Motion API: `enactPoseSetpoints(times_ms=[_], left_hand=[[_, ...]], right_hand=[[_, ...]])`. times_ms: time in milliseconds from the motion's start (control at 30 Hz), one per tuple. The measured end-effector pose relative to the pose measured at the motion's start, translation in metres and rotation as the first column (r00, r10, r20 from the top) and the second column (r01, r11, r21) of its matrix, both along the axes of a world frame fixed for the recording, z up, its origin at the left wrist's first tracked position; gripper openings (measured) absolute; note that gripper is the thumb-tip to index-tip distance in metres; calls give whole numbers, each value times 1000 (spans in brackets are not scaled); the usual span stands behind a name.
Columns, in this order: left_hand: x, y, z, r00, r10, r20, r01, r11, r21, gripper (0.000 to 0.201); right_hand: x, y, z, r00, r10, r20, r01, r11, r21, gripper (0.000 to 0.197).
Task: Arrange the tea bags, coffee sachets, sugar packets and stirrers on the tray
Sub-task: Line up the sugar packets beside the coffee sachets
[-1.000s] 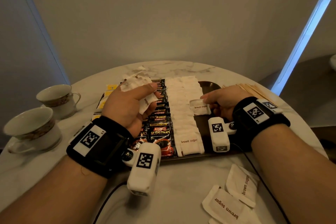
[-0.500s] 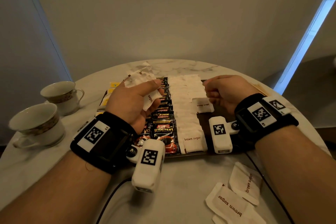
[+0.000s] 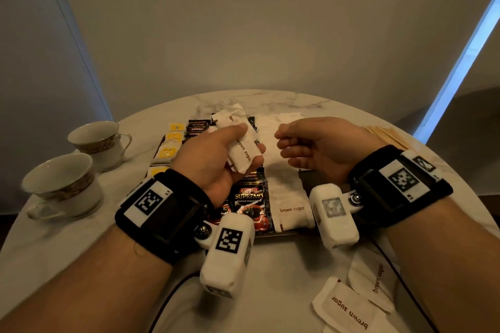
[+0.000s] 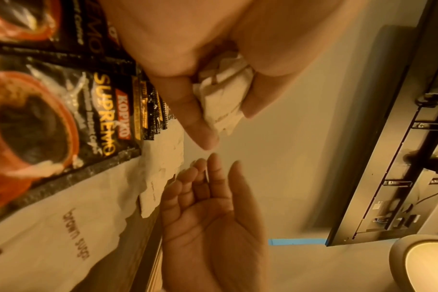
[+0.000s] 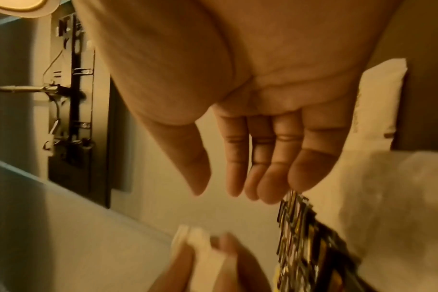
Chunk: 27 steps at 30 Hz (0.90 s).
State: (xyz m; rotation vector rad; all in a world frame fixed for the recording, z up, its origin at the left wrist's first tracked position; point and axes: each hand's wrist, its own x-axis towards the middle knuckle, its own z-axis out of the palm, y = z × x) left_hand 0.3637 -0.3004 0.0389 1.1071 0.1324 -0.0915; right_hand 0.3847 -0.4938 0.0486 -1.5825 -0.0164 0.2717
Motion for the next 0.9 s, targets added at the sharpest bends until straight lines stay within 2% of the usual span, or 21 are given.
enactPoseSetpoints(times_ms=[67, 133, 233, 333, 400, 467, 600, 667, 800, 900], left_hand=[[0, 0, -2, 1000, -6, 23, 5, 1000, 24, 10], [-1, 0, -2, 999, -10, 46, 9, 1000, 22, 10], [-4, 1, -1, 998, -32, 57, 31, 999, 13, 35], [-5, 0, 0, 995, -72, 68, 71, 997, 15, 56], [-6, -1, 0, 991, -107, 74, 106, 994, 18, 53], [-5, 1, 2, 990, -119, 76, 118, 993, 19, 39], [-4, 5, 5, 988, -124, 94, 125, 992, -2, 16], [-4, 7, 4, 984, -133, 120, 128, 991, 49, 9], [-8, 4, 2, 974, -169, 153, 148, 980, 135, 33], [-6, 4, 0, 986, -94, 134, 75, 988, 138, 36]], right_hand=[[-9, 10, 2, 990, 136, 34, -134, 989, -69, 35], [-15, 20, 0, 979, 188, 78, -174, 972, -159, 36], [-18, 30, -6, 973, 152, 174, -108, 965, -241, 32], [-19, 36, -8, 959, 114, 258, -61, 977, -204, 33], [-21, 36, -7, 946, 103, 308, -29, 971, -235, 32], [-20, 35, -6, 943, 76, 324, 6, 970, -244, 32], [-19, 29, -3, 967, -7, 253, 21, 998, -52, 16], [-19, 28, -1, 965, -9, 261, 11, 1000, -5, 11], [-19, 28, 1, 936, -52, 348, 71, 997, -42, 11], [-16, 27, 3, 920, -146, 364, 147, 989, 23, 14]])
